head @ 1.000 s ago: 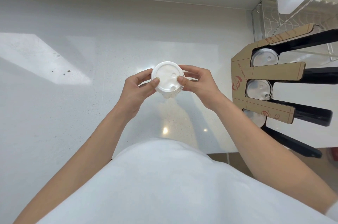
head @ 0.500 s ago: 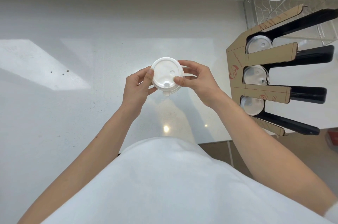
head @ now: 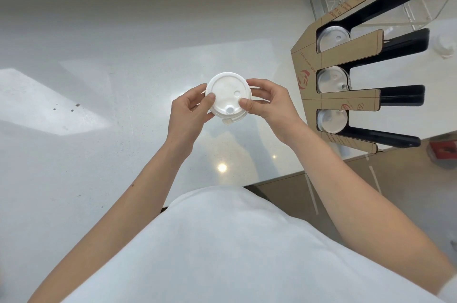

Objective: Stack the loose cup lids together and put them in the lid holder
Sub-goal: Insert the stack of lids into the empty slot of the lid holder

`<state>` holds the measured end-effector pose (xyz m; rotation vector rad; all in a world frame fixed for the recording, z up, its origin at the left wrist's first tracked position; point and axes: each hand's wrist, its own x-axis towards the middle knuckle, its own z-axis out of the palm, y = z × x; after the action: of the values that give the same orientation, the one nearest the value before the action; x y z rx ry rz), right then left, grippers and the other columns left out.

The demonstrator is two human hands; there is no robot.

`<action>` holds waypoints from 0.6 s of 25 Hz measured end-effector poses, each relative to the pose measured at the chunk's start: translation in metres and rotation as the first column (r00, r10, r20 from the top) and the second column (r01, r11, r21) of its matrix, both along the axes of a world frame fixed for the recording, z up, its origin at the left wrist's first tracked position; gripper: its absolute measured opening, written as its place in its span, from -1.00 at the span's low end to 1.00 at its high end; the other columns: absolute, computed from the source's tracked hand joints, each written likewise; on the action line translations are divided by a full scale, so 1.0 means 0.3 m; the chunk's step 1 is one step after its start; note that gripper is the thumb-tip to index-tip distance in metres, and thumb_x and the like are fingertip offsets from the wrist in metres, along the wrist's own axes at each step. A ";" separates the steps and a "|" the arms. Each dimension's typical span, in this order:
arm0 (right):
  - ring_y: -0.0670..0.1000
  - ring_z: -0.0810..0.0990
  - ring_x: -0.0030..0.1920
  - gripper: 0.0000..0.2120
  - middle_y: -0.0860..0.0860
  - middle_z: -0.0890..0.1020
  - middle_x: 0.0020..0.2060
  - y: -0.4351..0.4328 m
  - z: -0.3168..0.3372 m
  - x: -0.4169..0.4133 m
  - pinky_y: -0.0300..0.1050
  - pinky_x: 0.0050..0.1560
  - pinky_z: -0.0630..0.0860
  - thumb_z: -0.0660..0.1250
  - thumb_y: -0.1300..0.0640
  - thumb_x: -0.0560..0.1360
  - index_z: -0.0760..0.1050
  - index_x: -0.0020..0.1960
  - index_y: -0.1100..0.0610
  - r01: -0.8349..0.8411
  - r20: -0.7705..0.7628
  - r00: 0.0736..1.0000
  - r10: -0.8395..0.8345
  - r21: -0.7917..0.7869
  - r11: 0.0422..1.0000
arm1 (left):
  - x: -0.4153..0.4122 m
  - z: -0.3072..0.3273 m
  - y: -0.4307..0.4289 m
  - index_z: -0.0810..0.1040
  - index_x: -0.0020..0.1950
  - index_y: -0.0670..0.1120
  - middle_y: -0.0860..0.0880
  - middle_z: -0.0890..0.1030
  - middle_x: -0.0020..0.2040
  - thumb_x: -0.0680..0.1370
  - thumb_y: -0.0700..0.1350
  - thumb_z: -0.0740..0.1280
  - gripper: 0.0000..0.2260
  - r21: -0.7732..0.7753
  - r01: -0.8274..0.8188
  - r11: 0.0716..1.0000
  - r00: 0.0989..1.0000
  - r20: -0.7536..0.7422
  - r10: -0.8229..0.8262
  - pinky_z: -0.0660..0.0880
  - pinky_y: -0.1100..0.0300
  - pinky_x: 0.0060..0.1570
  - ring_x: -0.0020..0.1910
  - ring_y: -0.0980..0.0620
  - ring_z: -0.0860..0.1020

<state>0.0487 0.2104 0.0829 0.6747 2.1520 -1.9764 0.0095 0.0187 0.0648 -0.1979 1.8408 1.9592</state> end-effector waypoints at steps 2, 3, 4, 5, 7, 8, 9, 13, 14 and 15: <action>0.06 0.70 0.04 -0.55 0.12 0.67 0.17 0.025 0.015 0.034 0.03 0.18 0.61 0.54 0.21 0.43 0.54 0.29 0.18 0.061 -0.013 0.998 -0.060 0.025 0.998 | 0.007 0.016 0.030 0.56 0.35 -0.15 -0.16 0.69 0.19 0.59 -0.14 0.39 -0.67 -0.003 0.039 0.999 0.999 -0.009 -0.039 0.60 -0.03 0.22 0.18 -0.05 0.67; 0.04 0.69 0.06 -0.57 0.12 0.66 0.17 0.041 0.025 0.052 0.03 0.19 0.61 0.54 0.20 0.44 0.55 0.28 0.19 0.091 -0.028 0.996 -0.090 0.040 0.995 | 0.013 0.026 0.049 0.56 0.34 -0.14 -0.15 0.69 0.19 0.59 -0.12 0.40 -0.67 -0.010 0.062 0.998 0.998 -0.020 -0.062 0.58 -0.05 0.25 0.18 -0.04 0.67; 0.04 0.69 0.09 -0.59 0.12 0.66 0.18 0.062 0.040 0.074 0.03 0.19 0.61 0.53 0.19 0.45 0.56 0.27 0.19 0.125 -0.048 0.991 -0.123 0.053 0.991 | 0.022 0.039 0.072 0.56 0.33 -0.13 -0.14 0.70 0.18 0.58 -0.10 0.42 -0.67 -0.021 0.085 0.996 0.996 -0.034 -0.086 0.56 -0.06 0.28 0.19 -0.03 0.66; 0.03 0.68 0.11 -0.61 0.11 0.65 0.18 0.083 0.054 0.096 0.03 0.19 0.61 0.51 0.18 0.47 0.56 0.27 0.19 0.155 -0.070 0.986 -0.151 0.064 0.986 | 0.032 0.054 0.095 0.57 0.32 -0.12 -0.13 0.70 0.18 0.57 -0.08 0.43 -0.67 -0.034 0.104 0.994 0.993 -0.050 -0.105 0.54 -0.07 0.31 0.20 -0.03 0.65; 0.02 0.69 0.09 -0.65 0.09 0.65 0.17 0.127 0.083 0.137 0.01 0.16 0.63 0.49 0.16 0.49 0.57 0.25 0.18 0.193 -0.107 0.977 -0.182 0.095 0.977 | 0.050 0.088 0.145 0.60 0.29 -0.11 -0.10 0.70 0.18 0.55 -0.07 0.44 -0.68 -0.049 0.134 0.990 0.985 -0.099 -0.138 0.52 -0.07 0.33 0.21 -0.01 0.65; -0.01 0.70 0.05 -0.67 0.08 0.65 0.16 0.150 0.098 0.155 0.00 0.14 0.64 0.48 0.15 0.51 0.58 0.25 0.17 0.199 -0.121 0.975 -0.186 0.112 0.974 | 0.060 0.106 0.172 0.61 0.27 -0.11 -0.08 0.70 0.18 0.55 -0.07 0.44 -0.69 -0.050 0.143 0.988 0.981 -0.124 -0.149 0.51 -0.08 0.33 0.21 -0.02 0.65; -0.06 0.71 0.01 -0.67 0.07 0.66 0.14 0.177 0.115 0.174 -0.03 0.10 0.65 0.47 0.14 0.52 0.58 0.25 0.17 0.203 -0.139 0.973 -0.185 0.128 0.971 | 0.075 0.125 0.205 0.62 0.26 -0.10 -0.06 0.70 0.18 0.54 -0.06 0.45 -0.69 -0.051 0.148 0.988 0.977 -0.148 -0.154 0.52 -0.08 0.32 0.20 -0.03 0.65; -0.18 0.69 0.00 -0.67 0.05 0.67 0.13 0.304 0.177 0.252 -0.12 0.04 0.66 0.45 0.10 0.53 0.58 0.27 0.16 0.208 -0.205 0.964 -0.168 0.189 0.960 | 0.138 0.189 0.334 0.64 0.24 -0.07 -0.03 0.69 0.19 0.51 -0.01 0.46 -0.68 -0.048 0.146 0.988 0.969 -0.194 -0.153 0.51 -0.10 0.32 0.16 -0.07 0.67; -0.18 0.68 0.02 -0.67 0.05 0.67 0.14 0.347 0.194 0.276 -0.14 0.03 0.65 0.46 0.09 0.53 0.58 0.27 0.15 0.210 -0.219 0.962 -0.166 0.200 0.957 | 0.158 0.203 0.375 0.65 0.24 -0.08 -0.05 0.69 0.19 0.50 -0.01 0.46 -0.67 -0.044 0.142 0.989 0.967 -0.207 -0.148 0.51 -0.11 0.32 0.16 -0.08 0.67; -0.19 0.68 0.03 -0.67 0.04 0.67 0.14 0.389 0.210 0.297 -0.17 0.02 0.65 0.46 0.09 0.53 0.59 0.26 0.13 0.205 -0.234 0.960 -0.154 0.212 0.956 | 0.176 0.215 0.413 0.65 0.24 -0.09 -0.08 0.69 0.19 0.50 0.00 0.46 -0.66 -0.039 0.139 0.990 0.965 -0.218 -0.144 0.51 -0.11 0.32 0.17 -0.09 0.66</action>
<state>0.1379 0.3270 0.1458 0.7469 2.5687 -1.9822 0.0623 0.1426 0.1292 0.1477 1.9563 1.9255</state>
